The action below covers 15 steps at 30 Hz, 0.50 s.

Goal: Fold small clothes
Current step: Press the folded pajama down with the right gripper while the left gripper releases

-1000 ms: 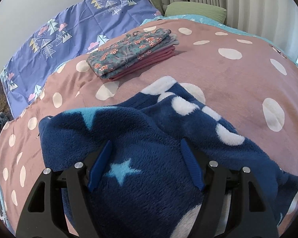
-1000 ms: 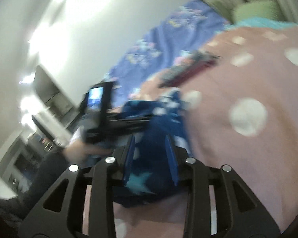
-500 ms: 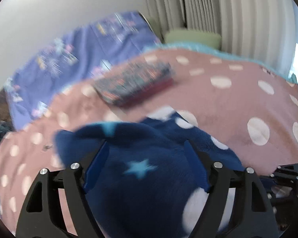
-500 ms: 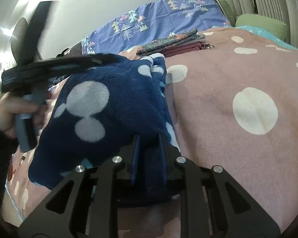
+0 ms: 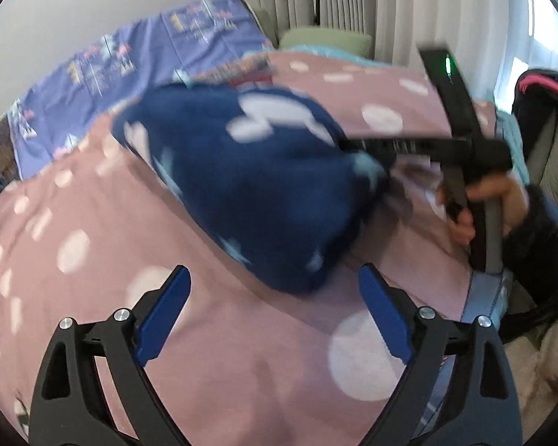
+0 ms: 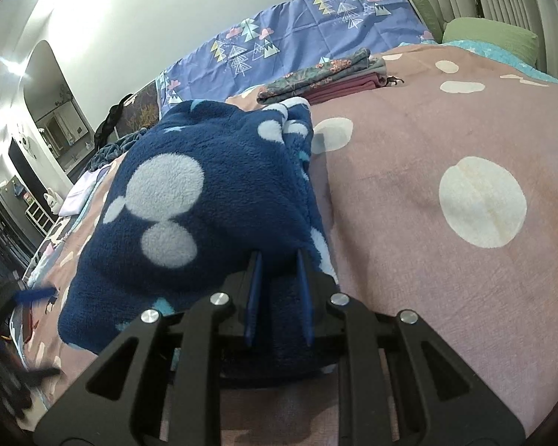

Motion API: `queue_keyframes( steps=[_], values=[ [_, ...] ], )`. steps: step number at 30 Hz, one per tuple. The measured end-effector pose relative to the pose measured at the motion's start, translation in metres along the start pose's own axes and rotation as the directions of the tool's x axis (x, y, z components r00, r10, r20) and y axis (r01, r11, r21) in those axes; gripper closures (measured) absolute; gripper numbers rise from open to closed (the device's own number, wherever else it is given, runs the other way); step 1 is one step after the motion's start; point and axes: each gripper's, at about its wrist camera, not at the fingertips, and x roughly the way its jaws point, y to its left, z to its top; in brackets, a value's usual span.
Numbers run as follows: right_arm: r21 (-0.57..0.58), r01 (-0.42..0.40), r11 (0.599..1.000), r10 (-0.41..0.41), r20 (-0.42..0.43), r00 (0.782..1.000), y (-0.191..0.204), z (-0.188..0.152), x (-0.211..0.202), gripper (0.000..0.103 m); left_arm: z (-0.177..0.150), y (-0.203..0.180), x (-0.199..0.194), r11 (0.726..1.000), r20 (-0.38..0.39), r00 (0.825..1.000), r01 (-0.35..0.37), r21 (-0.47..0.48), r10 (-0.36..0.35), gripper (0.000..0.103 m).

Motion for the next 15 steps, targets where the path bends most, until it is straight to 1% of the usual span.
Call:
queue_keyframes(
  steps=[2,4,5,8,9,11,13,14,15],
  values=[
    [-0.006,0.007,1.0,-0.007,0.001,1.0,0.002,0.0,0.0,0.085,0.001,-0.008,0.016,0.999,-0.01,0.999,-0.051,0.018,0.051,0.011],
    [-0.012,0.011,1.0,-0.011,0.004,1.0,0.002,-0.001,-0.001,0.085,0.008,-0.012,0.034,0.988,0.013,0.988,-0.154,0.022,0.154,0.011],
    [-0.009,0.008,1.0,-0.008,-0.004,1.0,0.003,-0.001,-0.001,0.085,0.012,-0.011,0.04,0.982,0.027,0.981,-0.19,0.008,0.19,0.011],
    [-0.015,0.015,1.0,-0.015,-0.004,1.0,0.003,-0.001,0.0,0.085,0.022,-0.004,0.048,0.969,0.055,0.969,-0.239,-0.058,0.242,0.011],
    [-0.017,0.018,1.0,-0.018,-0.003,1.0,0.004,-0.002,-0.001,0.085,0.024,-0.002,0.051,0.96,0.059,0.959,-0.272,-0.069,0.276,0.011],
    [-0.027,0.037,0.999,-0.037,-0.004,0.999,0.007,-0.002,0.0,0.085,0.025,-0.003,0.056,0.939,0.069,0.937,-0.341,-0.041,0.343,0.011],
    [-0.048,0.079,0.996,-0.079,0.001,0.997,0.011,-0.002,0.001,0.086,0.019,-0.001,0.056,0.907,0.064,0.905,-0.421,0.005,0.42,0.011],
    [-0.059,0.107,0.993,-0.107,0.002,0.994,0.013,-0.003,0.002,0.086,0.014,0.002,0.053,0.897,0.062,0.895,-0.442,0.009,0.441,0.011],
    [-0.055,0.107,0.993,-0.107,-0.003,0.994,0.012,-0.003,0.003,0.087,0.005,0.007,0.048,0.896,0.055,0.895,-0.444,-0.001,0.443,0.011]
  ],
)
